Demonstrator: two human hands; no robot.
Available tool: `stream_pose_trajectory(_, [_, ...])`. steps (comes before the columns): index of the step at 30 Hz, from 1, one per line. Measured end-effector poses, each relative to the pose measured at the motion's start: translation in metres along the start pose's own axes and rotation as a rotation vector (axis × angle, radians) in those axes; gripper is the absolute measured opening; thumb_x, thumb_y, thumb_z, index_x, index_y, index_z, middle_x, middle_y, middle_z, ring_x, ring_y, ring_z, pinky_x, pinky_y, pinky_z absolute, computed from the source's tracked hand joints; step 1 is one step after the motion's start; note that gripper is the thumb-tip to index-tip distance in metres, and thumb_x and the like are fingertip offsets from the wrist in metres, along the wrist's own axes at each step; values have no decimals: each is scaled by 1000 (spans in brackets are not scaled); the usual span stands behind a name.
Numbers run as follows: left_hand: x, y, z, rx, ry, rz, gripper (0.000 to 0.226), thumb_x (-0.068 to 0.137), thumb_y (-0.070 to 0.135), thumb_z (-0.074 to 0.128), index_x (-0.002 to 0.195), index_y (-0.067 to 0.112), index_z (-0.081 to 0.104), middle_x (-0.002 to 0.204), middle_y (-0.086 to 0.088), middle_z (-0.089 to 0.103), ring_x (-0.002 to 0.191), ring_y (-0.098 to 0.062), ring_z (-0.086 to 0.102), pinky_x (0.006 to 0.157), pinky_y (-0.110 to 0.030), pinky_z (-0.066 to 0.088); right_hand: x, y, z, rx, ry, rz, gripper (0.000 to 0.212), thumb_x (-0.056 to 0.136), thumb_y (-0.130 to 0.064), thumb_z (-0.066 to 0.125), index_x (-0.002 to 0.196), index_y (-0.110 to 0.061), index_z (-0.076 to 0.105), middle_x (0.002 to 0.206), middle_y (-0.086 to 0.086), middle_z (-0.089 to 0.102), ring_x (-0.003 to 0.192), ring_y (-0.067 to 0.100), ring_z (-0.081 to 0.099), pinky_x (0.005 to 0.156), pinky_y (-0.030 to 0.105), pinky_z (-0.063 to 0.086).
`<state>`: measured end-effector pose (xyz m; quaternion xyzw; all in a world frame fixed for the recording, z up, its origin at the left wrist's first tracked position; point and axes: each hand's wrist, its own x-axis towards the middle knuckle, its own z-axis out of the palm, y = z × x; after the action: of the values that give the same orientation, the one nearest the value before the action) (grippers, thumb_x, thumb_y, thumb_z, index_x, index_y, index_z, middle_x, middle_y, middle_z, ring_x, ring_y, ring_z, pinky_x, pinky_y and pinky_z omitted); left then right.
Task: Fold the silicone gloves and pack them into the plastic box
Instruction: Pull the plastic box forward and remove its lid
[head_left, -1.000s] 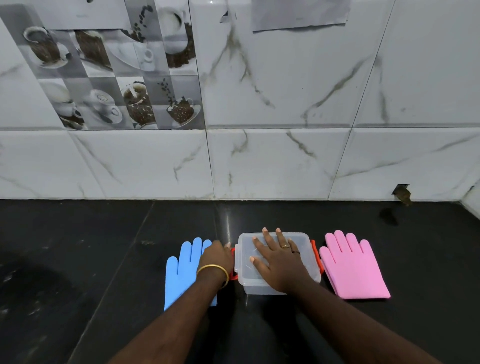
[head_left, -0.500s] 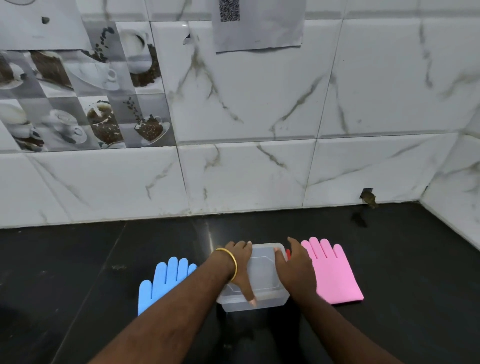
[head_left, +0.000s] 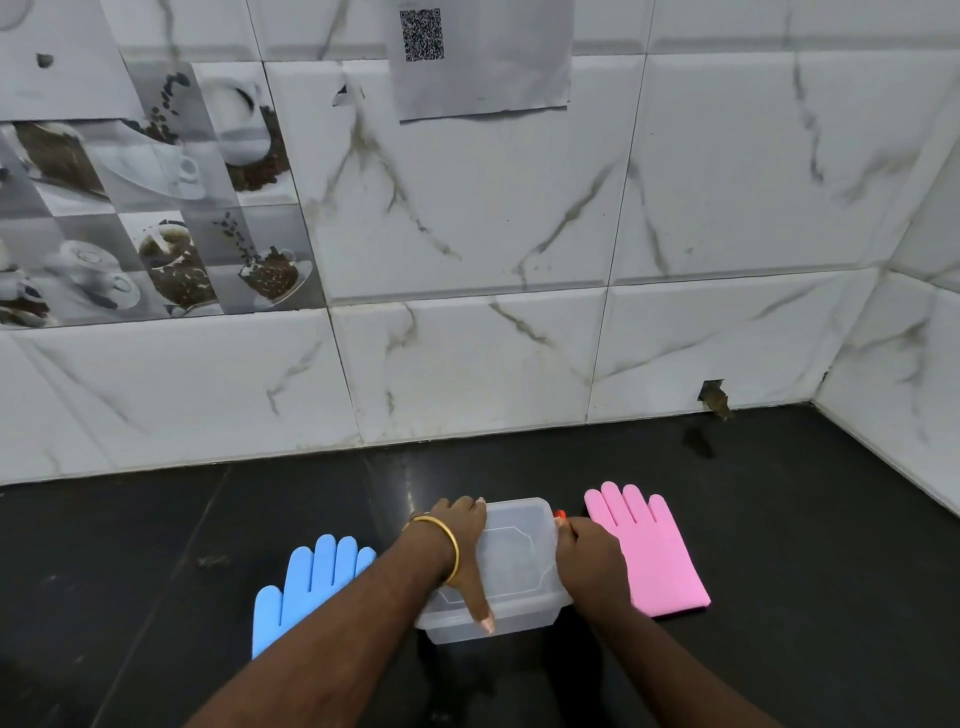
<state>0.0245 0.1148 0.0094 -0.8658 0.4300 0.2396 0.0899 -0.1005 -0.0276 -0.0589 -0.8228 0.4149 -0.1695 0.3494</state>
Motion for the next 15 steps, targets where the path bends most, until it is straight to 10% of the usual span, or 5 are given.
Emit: stream_pose_trajectory(15, [-3, -11, 7, -77, 14, -5, 136, 44, 64, 85, 152, 26, 10, 156, -1, 27, 141, -26, 29, 114, -57, 26, 0, 20, -4, 477, -385, 380, 11, 77, -15, 76, 82, -5, 73, 74, 6, 77, 73, 24, 75, 62, 36, 61])
